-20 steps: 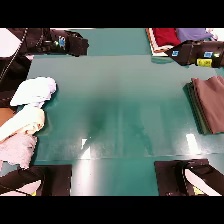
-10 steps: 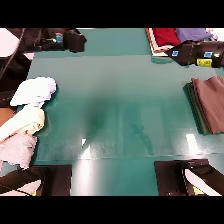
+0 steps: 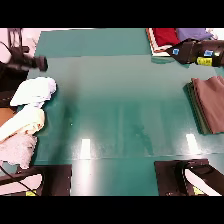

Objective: Fold the shirts.

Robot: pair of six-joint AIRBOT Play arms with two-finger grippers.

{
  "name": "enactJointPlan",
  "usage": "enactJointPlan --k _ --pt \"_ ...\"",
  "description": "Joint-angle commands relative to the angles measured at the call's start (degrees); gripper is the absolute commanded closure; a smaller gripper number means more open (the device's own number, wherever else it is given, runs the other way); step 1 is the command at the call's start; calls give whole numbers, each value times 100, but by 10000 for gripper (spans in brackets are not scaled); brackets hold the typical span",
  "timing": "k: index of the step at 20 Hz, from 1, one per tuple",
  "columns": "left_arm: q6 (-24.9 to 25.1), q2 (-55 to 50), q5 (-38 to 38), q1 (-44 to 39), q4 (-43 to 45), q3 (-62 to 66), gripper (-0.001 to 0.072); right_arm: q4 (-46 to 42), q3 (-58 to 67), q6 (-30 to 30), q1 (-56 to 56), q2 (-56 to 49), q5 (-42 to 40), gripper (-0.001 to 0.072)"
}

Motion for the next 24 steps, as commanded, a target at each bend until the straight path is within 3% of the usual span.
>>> enactJointPlan --k 1,5,6,7,8,9,13,16,20,24 --pt "-186 -549 149 564 122 -874 41 0 7 2 4 4 -22 693" --pt "-400 -841 302 730 129 -927 43 0 7 2 4 2 -39 693" --pt "-417 -837 367 730 127 -909 92 0 7 2 4 2 -74 693" --pt "-420 -811 374 730 127 -903 389 0 7 2 4 4 -109 693" --pt "-420 -782 372 730 125 -901 640 4 7 0 4 7 -138 693" --pt "-415 -739 328 730 127 -883 681 9 7 2 7 4 -170 693" --pt "-378 234 507 688 129 -341 684 240 63 2 7 22 -361 694" --pt "313 1429 514 278 122 719 684 341 721 2 7 -111 -330 694" --pt "940 2328 -13 -999 101 1912 684 328 1753 0 7 -387 -273 694" --pt "1176 2168 -372 -2728 63 2151 684 299 2677 0 4 -621 -122 693"
